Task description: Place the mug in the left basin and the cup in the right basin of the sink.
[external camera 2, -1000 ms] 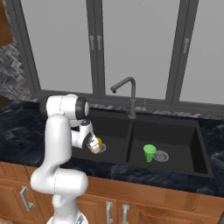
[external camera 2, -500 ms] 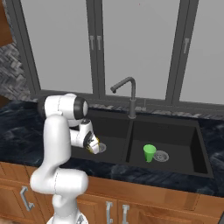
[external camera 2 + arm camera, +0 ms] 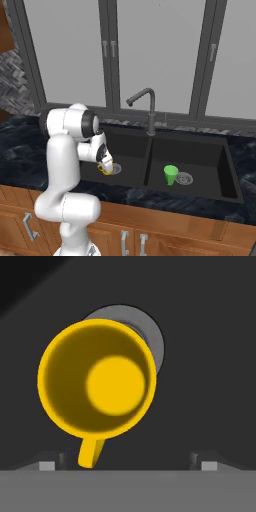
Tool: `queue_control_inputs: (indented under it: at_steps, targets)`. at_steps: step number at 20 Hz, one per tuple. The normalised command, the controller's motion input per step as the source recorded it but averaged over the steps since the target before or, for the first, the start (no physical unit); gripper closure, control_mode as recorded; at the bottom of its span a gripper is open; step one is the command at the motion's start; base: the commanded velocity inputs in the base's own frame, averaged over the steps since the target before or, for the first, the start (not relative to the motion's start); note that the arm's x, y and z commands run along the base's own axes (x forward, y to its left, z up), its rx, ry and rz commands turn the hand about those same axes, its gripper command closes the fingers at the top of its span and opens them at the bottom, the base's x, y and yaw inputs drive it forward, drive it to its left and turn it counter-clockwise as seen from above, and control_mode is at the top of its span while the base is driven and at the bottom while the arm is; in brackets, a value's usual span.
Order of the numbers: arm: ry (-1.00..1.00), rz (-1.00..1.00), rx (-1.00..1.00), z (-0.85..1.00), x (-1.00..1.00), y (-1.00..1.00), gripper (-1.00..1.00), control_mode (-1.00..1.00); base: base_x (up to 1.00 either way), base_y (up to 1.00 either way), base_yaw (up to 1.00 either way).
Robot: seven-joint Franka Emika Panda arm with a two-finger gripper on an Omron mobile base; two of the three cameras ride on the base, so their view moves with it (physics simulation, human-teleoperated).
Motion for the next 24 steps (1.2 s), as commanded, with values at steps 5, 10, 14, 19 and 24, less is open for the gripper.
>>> queue_control_inputs:
  at_steps: [5,10,14,19,24]
  targets:
    - [0.04,0.0,0.0,0.34,-0.16,0.0,-1.0,-1.0,0.0,0.0,0.0]
    - [0.01,0.01,0.0,0.33,-0.22,-0.01,-1.0,-1.0,0.0,0.0,0.0]
    - [0.0,0.08,0.0,0.34,-0.25,0.0,-1.0,-1.0,0.0,0.0,0.0]
    - [0.0,0.13,0.0,0.37,-0.3,-0.03,-1.0,-1.0,0.0,0.0,0.0]
    - [0.0,0.15,0.0,0.37,-0.36,-0.04,-1.0,-1.0,0.0,0.0,0.0]
